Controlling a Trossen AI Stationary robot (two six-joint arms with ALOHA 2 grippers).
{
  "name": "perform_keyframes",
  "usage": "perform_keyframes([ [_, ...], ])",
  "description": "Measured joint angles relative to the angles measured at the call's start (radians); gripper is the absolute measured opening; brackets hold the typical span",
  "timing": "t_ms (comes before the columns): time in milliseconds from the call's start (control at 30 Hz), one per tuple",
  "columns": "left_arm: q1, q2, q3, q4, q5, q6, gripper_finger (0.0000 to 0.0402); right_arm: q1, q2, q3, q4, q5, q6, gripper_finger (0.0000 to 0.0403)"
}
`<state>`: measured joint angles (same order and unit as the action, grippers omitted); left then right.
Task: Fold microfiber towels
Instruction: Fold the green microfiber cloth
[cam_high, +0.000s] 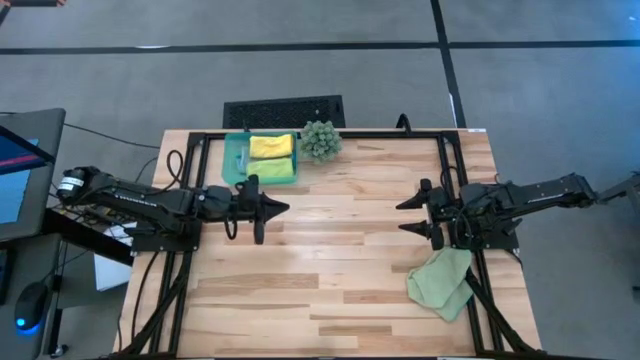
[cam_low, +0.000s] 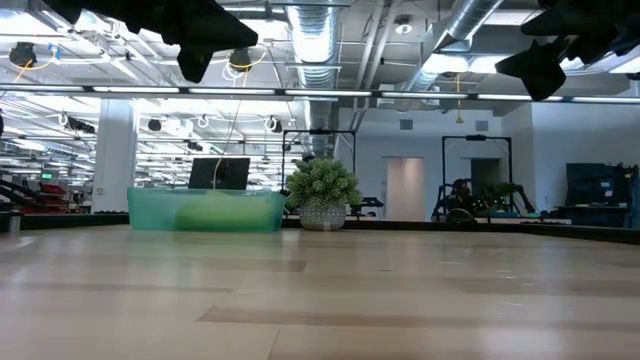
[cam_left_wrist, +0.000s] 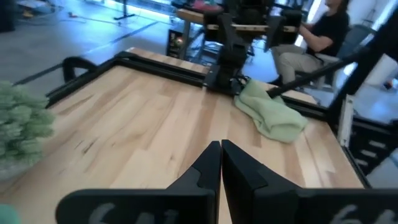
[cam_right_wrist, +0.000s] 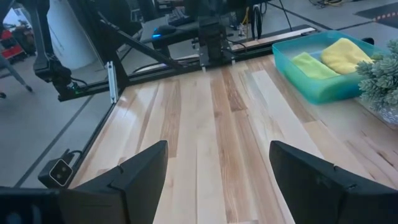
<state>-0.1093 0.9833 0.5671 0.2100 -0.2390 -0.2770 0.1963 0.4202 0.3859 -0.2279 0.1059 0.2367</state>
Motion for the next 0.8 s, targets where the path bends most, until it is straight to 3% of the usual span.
perform_keyframes([
  [233,0.001,0.000,0.000,-0.025,-0.231,-0.058,0.0004,0.000,0.000,0.000,0.000,0.000,0.000,0.0305],
  [533,0.033,0.000,0.000,-0.159,-0.696,-0.047,0.0004,0.000,0.000,0.000,0.000,0.000,0.000,0.0305],
  [633,0.069,0.000,0.000,-0.219,-0.727,-0.047,0.0004,0.000,0.000,0.000,0.000,0.000,0.000,0.0305],
  [800,0.108,0.000,0.000,-0.184,-0.719,-0.082,0.0004,0.000,0.000,0.000,0.000,0.000,0.000,0.0305],
])
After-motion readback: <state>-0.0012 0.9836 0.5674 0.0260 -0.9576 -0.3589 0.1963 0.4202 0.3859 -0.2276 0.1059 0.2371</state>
